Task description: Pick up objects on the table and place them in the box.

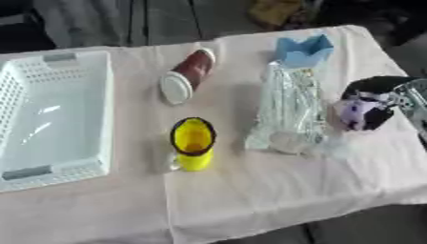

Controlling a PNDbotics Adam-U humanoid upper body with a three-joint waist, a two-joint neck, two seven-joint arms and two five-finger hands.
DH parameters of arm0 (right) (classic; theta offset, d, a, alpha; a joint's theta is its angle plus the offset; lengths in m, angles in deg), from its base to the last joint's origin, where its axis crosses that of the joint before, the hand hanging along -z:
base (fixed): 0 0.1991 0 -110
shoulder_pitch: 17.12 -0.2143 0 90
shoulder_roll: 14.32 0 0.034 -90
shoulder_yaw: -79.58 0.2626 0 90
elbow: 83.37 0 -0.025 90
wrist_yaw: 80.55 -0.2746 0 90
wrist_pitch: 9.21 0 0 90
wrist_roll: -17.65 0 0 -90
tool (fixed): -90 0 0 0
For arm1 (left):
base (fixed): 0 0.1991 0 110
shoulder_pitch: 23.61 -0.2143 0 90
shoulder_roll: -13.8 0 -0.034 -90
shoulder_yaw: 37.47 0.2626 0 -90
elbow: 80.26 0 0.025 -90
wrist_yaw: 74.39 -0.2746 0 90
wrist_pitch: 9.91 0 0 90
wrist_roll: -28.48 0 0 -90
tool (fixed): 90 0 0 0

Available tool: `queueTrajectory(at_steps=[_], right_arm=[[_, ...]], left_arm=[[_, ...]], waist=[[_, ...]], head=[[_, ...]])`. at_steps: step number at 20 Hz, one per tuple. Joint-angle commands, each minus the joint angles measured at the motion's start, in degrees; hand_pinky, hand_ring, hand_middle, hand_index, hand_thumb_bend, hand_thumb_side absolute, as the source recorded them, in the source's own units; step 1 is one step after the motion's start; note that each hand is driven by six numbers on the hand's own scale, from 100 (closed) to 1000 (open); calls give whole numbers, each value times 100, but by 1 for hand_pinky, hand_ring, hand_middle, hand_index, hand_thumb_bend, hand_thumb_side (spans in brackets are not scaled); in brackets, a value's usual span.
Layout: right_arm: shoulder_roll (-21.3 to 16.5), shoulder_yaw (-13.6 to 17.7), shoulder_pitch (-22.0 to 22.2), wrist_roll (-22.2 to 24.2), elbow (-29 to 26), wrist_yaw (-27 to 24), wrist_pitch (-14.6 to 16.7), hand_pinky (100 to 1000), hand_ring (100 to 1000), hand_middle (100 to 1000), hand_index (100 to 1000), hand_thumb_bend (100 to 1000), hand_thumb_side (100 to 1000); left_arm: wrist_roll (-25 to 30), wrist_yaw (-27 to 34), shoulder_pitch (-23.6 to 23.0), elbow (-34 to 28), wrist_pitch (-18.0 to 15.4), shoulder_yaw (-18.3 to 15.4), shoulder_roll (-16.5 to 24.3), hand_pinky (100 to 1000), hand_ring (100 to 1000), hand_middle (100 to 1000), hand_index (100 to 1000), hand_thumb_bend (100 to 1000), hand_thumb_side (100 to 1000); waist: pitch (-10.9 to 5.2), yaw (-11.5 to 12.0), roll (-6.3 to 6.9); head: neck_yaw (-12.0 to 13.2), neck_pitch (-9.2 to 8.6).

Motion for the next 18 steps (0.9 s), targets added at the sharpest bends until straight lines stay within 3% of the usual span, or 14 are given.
queueTrajectory(at_steps=[1,4,7,16,18], right_arm=[[-73,-46,-7,-191,94,189,-6,294,515,762,699,419,193],[-62,-51,14,-559,108,298,-33,252,478,710,625,419,189],[-40,-51,36,-944,167,385,-49,168,415,587,510,418,191],[47,-15,90,-2015,345,595,-145,100,355,347,303,417,182],[45,16,80,-2218,343,552,-176,100,345,341,298,415,162]], left_arm=[[3,30,59,-101,-2,-14,70,345,769,773,787,259,932],[1,35,58,-98,5,-11,64,345,769,773,787,259,932],[-2,37,57,-99,8,-12,62,345,769,773,787,259,932],[-11,45,60,-97,11,-14,62,345,770,772,787,258,931],[-14,45,61,-100,9,-17,68,345,770,773,787,258,931]], waist=[[-43,0,10],[-43,0,3],[-46,-1,0],[-49,-5,9],[-51,-7,11]], head=[[-23,-15],[-25,-12],[-30,-10],[-32,-11],[-24,-15]])
